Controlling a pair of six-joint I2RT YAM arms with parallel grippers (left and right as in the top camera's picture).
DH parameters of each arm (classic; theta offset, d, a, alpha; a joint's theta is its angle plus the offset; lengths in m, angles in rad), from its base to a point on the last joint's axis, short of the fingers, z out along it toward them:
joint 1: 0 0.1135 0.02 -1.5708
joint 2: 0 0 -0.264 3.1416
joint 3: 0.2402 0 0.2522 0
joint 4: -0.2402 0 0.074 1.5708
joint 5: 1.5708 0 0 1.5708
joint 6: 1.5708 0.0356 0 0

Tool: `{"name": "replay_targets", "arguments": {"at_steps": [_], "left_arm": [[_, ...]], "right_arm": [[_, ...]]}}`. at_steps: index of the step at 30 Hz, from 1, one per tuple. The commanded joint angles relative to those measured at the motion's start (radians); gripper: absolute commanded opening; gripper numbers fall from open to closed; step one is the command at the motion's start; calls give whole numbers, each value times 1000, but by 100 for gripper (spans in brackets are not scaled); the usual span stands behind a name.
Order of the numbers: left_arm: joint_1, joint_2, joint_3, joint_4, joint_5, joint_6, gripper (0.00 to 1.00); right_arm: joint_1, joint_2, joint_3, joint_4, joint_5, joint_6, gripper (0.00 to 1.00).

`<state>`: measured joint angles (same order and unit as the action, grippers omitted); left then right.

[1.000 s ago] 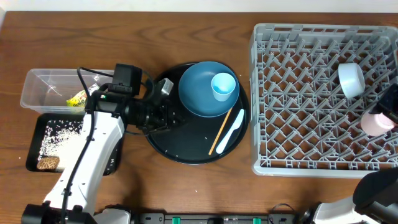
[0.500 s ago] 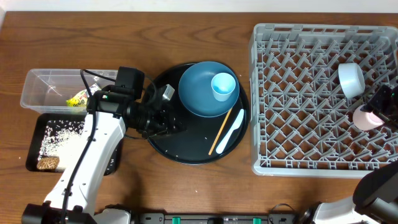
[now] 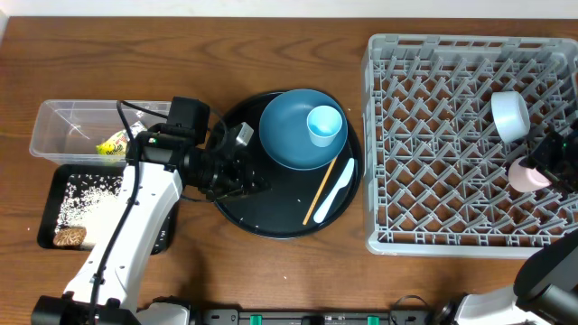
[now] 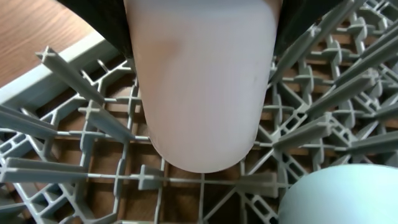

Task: Sort waste into correct bins and load items into the dishwasher rack
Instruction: 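Carry the pink cup right and set it in the dish rack, then move the left gripper to the light-blue cup on the blue plate and grasp it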

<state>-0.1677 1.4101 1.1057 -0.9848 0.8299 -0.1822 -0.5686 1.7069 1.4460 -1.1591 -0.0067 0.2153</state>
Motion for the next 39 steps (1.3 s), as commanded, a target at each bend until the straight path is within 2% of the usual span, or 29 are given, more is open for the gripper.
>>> {"name": "replay_targets", "arguments": {"at_steps": [1, 12, 13, 15, 20, 27, 32, 36, 39], "left_arm": [[-2, -2, 5, -3, -12, 14, 16], [-2, -2, 5, 10, -12, 14, 17], [-2, -2, 5, 12, -12, 14, 23], [-2, -2, 5, 18, -12, 14, 28], [-2, -2, 5, 42, -12, 14, 33], [-2, -17, 6, 78, -11, 14, 33], [-2, -43, 6, 107, -12, 14, 33], [-2, -60, 7, 160, -13, 13, 33], [-3, -59, 7, 205, -49, -31, 33]], "right_arm": [[-18, -5, -29, 21, -27, -13, 31], [-19, -5, -36, 45, -28, -10, 53], [-20, -5, -36, 45, -28, -7, 53], [-20, -5, -36, 44, -29, -6, 55], [-20, -5, -35, 45, -29, -5, 60], [-23, -5, -26, 44, -40, -3, 80], [-29, -5, 40, 19, -109, -4, 82], [-27, -5, 185, -99, -198, -68, 80], [-24, -7, 279, -201, -337, -137, 79]]}}
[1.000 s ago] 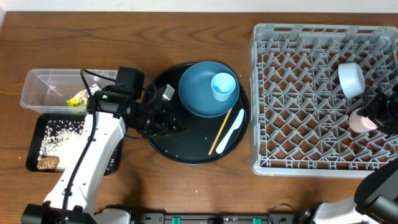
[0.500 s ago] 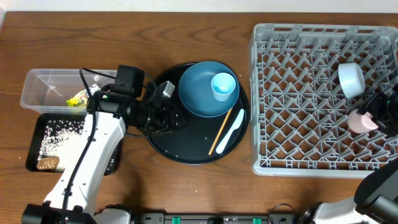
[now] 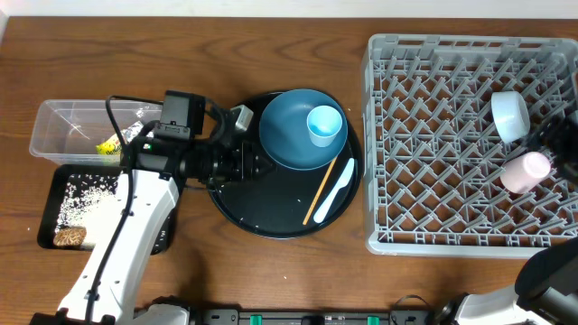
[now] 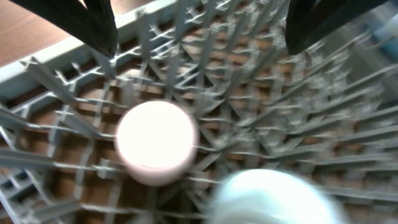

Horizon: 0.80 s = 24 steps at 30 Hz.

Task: Sort waste into correct bins and load items into the dishwasher rack
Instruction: 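Move the left gripper to the light-blue cup on the blue plate and grasp it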

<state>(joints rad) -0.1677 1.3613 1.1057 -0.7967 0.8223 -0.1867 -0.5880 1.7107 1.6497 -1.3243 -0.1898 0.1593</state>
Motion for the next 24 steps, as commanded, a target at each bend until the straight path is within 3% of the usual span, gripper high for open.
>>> {"name": "replay_targets", "arguments": {"at_steps": [1, 10, 15, 24], "left_arm": [[-6, -10, 7, 31, -72, -41, 33], [-167, -9, 7, 266, -440, -259, 32], [-292, 20, 7, 399, -676, -352, 37], [-388, 231, 7, 609, -771, -471, 38]], "right_arm": [[-3, -12, 95, -64, -219, -111, 79], [51, -15, 100, -172, -277, -158, 77], [101, -15, 99, -183, -259, -157, 77], [153, -15, 99, -184, -229, -157, 78]]}}
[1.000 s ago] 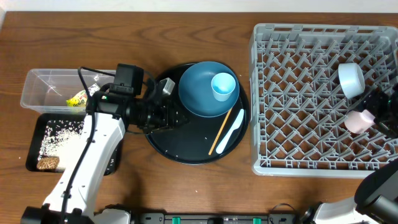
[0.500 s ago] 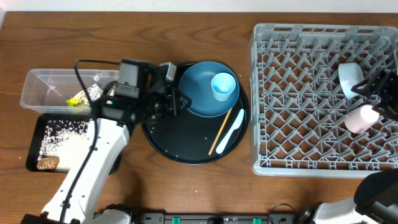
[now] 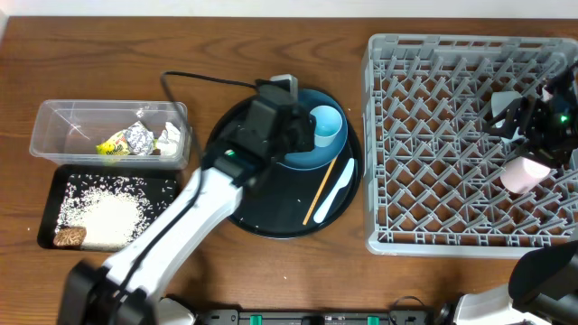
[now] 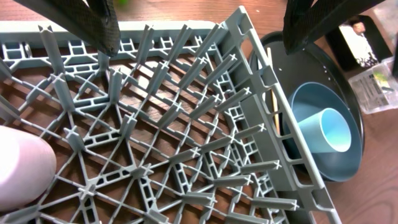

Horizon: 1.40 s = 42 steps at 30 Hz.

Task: Sort waste into correct bins and load items into the dishwasher rack
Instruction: 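Move the left gripper to the light-blue cup on the blue plate and grasp it, then lift the light-blue cup and hand it to the right gripper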

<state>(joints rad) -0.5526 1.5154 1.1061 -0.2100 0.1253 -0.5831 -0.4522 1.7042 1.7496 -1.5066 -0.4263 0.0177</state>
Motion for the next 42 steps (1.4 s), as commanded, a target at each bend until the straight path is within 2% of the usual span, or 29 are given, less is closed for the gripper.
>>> {"name": "replay_targets", "arguments": {"at_steps": [1, 7, 24, 30, 34, 42], "left_arm": [[-3, 103, 7, 38, -74, -94, 39], [-3, 214, 7, 139, -74, -124, 41], [-3, 301, 7, 193, -74, -141, 40], [-5, 301, 7, 192, -74, -141, 13], [-9, 301, 7, 192, -74, -141, 6], [12, 229, 7, 188, -43, -132, 6]], "right_arm": [[20, -8, -1, -2, 8, -16, 78], [33, -8, -1, -5, 11, -16, 77], [35, -8, -3, -13, 38, -16, 77], [35, -8, -3, -19, 38, -16, 77], [35, -8, -3, -21, 38, -16, 77], [35, -8, -3, -27, 26, -25, 77]]}}
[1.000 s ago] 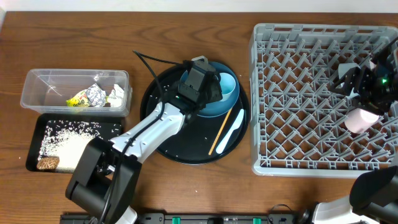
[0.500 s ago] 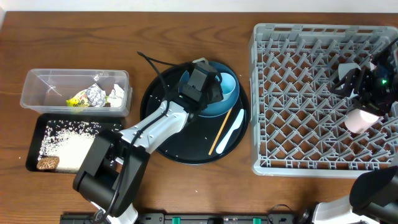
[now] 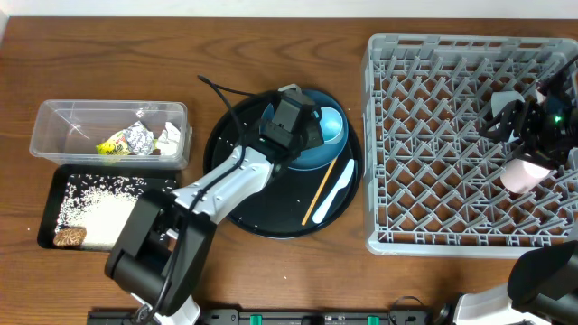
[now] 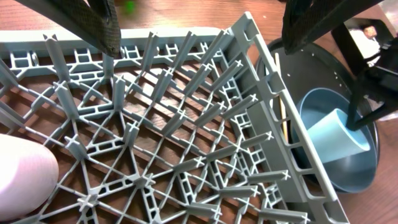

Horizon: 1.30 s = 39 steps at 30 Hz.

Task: Sort waste into correct bins and load items into the dishwasher rack
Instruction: 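Lift the light-blue cup and hand it to the right gripper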

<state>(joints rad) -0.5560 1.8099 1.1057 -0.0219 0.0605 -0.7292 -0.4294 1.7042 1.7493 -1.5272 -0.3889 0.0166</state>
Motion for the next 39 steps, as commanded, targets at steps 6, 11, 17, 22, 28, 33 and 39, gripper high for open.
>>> {"name": "replay_targets", "arguments": {"at_steps": [6, 11, 17, 22, 28, 33, 39], "left_arm": [[85, -286, 7, -21, 246, 28, 6], [168, -460, 7, -14, 556, 24, 6], [203, -506, 7, -13, 829, -13, 6], [218, -504, 7, -2, 900, -14, 6], [224, -504, 7, 104, 966, -60, 6], [225, -501, 7, 109, 993, -60, 6], [227, -491, 7, 110, 1006, -62, 6]], "right_arm": [[12, -8, -3, -74, -342, -306, 80], [12, -8, -3, -145, -546, -525, 83], [29, -8, -24, -171, -703, -686, 90], [100, -8, -72, -171, -822, -823, 99], [215, -8, -119, -171, -974, -990, 99], [307, -8, -125, -167, -1104, -1109, 99], [412, -8, -125, -116, -1171, -1163, 98]]}}
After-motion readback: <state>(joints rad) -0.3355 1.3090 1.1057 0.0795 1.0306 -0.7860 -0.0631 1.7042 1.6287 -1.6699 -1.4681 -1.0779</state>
